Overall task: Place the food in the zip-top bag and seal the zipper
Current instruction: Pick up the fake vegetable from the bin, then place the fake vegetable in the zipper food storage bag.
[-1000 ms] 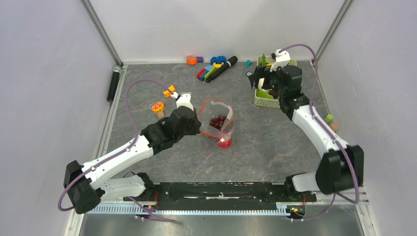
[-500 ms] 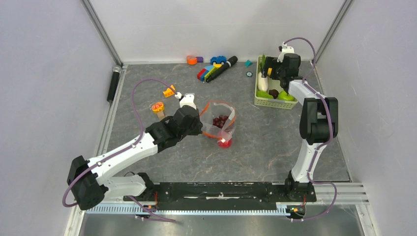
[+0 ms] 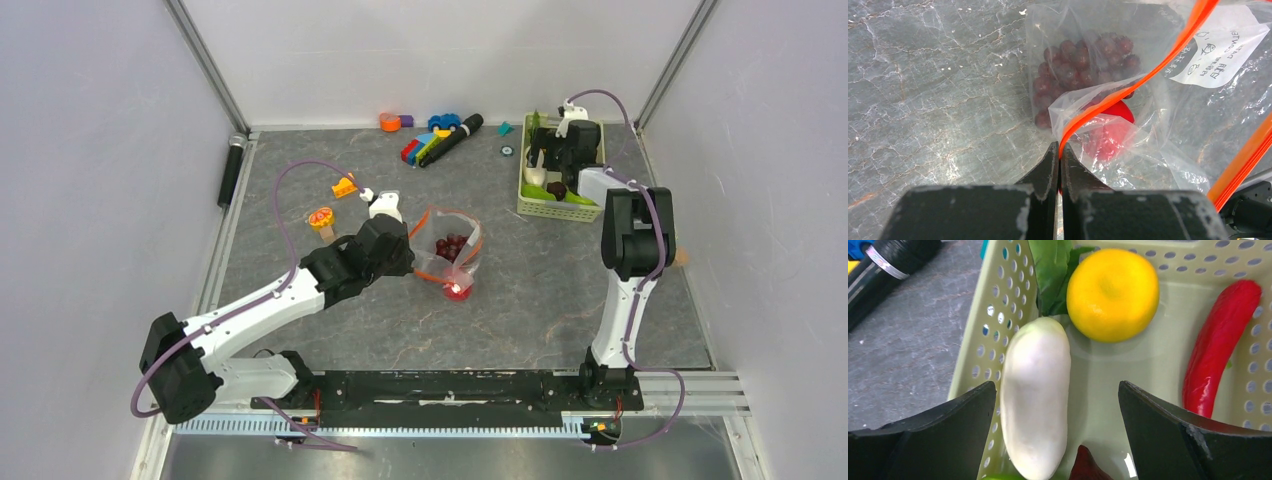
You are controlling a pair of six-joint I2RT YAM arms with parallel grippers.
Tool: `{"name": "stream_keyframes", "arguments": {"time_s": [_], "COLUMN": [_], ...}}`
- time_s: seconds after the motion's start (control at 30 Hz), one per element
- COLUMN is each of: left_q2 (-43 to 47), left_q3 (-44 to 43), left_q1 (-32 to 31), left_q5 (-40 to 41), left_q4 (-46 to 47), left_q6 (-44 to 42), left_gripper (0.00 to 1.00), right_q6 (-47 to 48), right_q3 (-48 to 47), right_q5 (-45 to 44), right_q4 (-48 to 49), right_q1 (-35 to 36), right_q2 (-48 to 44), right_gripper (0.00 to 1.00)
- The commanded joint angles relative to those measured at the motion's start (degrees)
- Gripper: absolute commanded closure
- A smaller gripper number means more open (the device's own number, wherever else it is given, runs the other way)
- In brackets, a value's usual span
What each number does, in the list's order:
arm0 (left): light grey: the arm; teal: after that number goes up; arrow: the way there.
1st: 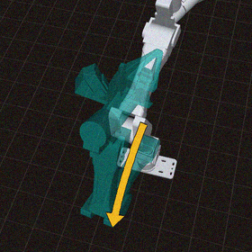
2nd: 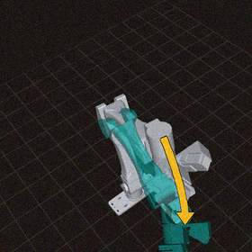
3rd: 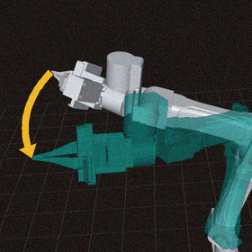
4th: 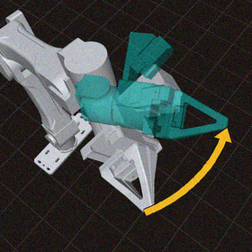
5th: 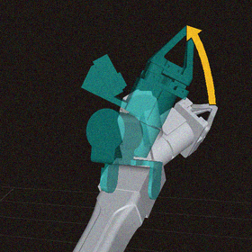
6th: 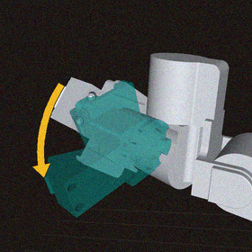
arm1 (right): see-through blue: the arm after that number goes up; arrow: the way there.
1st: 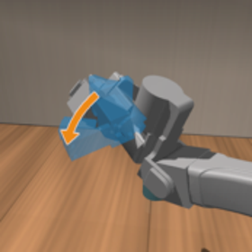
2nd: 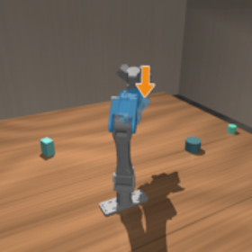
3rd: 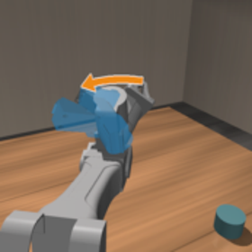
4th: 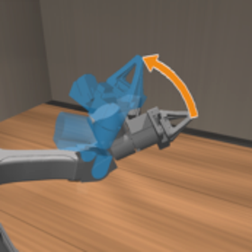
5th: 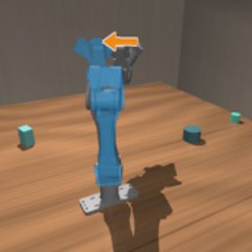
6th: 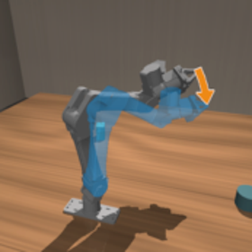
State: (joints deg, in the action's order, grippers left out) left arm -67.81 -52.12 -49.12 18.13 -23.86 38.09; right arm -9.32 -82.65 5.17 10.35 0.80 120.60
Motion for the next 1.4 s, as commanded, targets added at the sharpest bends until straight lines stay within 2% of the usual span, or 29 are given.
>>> {"name": "stream_keyframes", "arguments": {"time_s": [0.0, 0.2, 0.37, 0.53, 0.67, 0.73, 0.83, 0.97, 1.23, 1.37], "left_q2": [-0.6, -1.4, -2.3, -2.7, -2.9, -2.7, -2.3, -1.8, 1.0, 1.9], "left_q3": [-1.9, -2.2, -2.6, -2.9, -2.9, -2.9, -2.9, -2.5, -1.0, -0.5], "left_q1": [0.4, 0.4, 0.5, 0.6, 0.6, 0.7, 0.6, 0.6, 0.6, 0.7], "left_q5": [-0.7, -0.5, -0.4, -0.3, -0.4, -0.6, -1.1, -2.5, -4.0, -3.9], "left_q4": [1.5, 1.5, 1.2, 1.0, 0.9, 0.7, 0.9, 1.1, 1.8, 2.1], "left_q6": [-1.3, -1.7, -1.8, -2.0, -2.0, -1.9, -1.7, -1.8, -1.7, -1.6], "left_gripper": [0.98, 0.98, 0.98, 0.98, 0.98, 0.98, 0.98, 0.98, 0.98, 0.98], "right_q6": [-0.9, -1.9, -8.4, -11.0, -10.4, -9.2, -8.1, -7.1, -7.0, -9.2], "right_q3": [-1.3, -1.2, 0.5, 3.3, 5.7, 6.1, 6.9, 8.9, 24.9, 30.0], "right_q5": [-0.4, -0.8, 4.5, 8.4, 6.2, 5.3, 4.1, 3.7, 5.4, 10.5], "right_q4": [2.8, 4.3, 10.1, 16.4, 18.1, 17.2, 15.8, 12.9, 17.2, 18.6], "right_q1": [-0.2, -0.4, -2.4, -2.8, -2.8, -2.8, -2.9, -2.7, -1.1, 3.5], "right_q2": [2.6, 5.9, 8.0, 8.6, 6.0, 3.7, -1.9, -11.9, -33.6, -41.4], "right_gripper": [0.02, 0.03, 0.1, 0.32, 0.61, 0.7, 0.75, 0.78, 0.81, 0.82]}}
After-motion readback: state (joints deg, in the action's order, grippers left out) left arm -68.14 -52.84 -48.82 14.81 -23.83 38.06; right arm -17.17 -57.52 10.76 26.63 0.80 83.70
